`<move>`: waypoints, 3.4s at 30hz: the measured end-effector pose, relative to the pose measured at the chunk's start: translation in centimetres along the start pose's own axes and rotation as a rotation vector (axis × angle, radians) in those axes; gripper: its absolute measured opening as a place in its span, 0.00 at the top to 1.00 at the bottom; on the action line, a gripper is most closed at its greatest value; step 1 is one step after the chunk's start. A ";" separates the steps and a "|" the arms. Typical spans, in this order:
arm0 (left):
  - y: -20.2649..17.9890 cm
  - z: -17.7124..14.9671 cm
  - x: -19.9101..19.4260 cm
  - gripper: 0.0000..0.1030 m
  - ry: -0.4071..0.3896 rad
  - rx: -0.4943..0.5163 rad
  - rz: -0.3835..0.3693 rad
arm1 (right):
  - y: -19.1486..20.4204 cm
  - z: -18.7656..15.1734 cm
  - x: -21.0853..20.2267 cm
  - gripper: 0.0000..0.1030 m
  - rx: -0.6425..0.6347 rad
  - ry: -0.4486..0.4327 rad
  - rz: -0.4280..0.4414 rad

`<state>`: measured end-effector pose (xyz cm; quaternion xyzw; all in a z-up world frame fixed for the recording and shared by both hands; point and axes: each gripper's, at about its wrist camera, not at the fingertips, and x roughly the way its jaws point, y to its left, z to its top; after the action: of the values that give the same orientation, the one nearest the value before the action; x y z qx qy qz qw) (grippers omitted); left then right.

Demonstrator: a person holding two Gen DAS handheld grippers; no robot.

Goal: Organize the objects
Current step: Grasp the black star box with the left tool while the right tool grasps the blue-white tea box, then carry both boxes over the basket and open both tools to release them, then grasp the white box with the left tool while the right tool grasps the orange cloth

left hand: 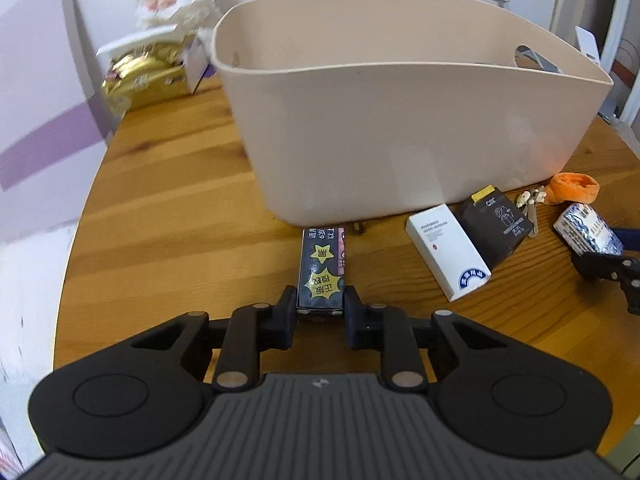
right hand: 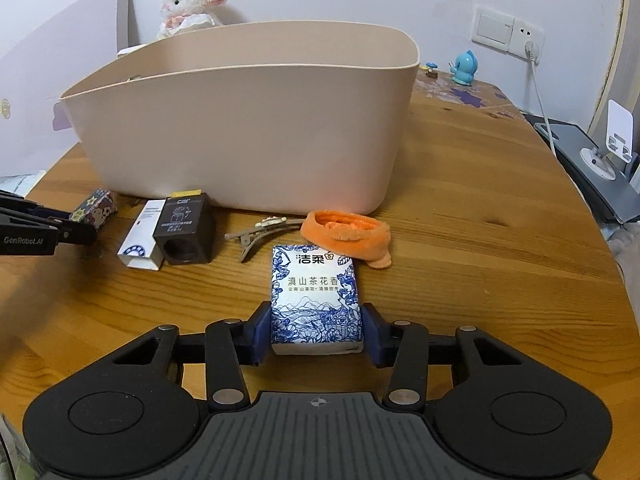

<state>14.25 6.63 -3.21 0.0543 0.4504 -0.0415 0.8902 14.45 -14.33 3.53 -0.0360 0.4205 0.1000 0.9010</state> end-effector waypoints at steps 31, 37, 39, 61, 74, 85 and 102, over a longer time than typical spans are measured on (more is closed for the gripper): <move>-3.8 3.7 -12.9 0.75 -0.318 0.052 -0.009 | -3.8 6.1 -10.7 0.58 0.025 -0.318 0.028; -4.6 6.9 -10.7 0.75 -0.333 0.034 0.027 | -3.5 8.7 -9.5 0.58 0.016 -0.340 0.047; -4.9 7.9 -9.5 0.75 -0.323 0.037 0.038 | -3.2 9.4 -8.8 0.58 0.014 -0.342 0.050; -5.1 11.3 2.1 0.75 -0.115 -0.048 0.102 | -0.4 11.7 1.7 0.58 -0.077 -0.187 -0.002; -5.5 9.8 -3.8 0.35 -0.218 -0.056 0.128 | -0.8 10.9 -3.1 0.00 -0.072 -0.314 -0.004; -6.2 6.3 -7.6 0.24 -0.230 -0.065 0.152 | -0.9 8.7 -6.8 0.00 -0.104 -0.335 -0.004; -6.5 1.5 -2.5 0.23 -0.061 -0.101 0.097 | -2.6 3.3 -1.1 0.00 -0.105 -0.104 -0.033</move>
<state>13.21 0.05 -0.71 0.0297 0.4215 0.0230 0.9060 16.76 -16.58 6.43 -0.0851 0.3668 0.1088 0.9200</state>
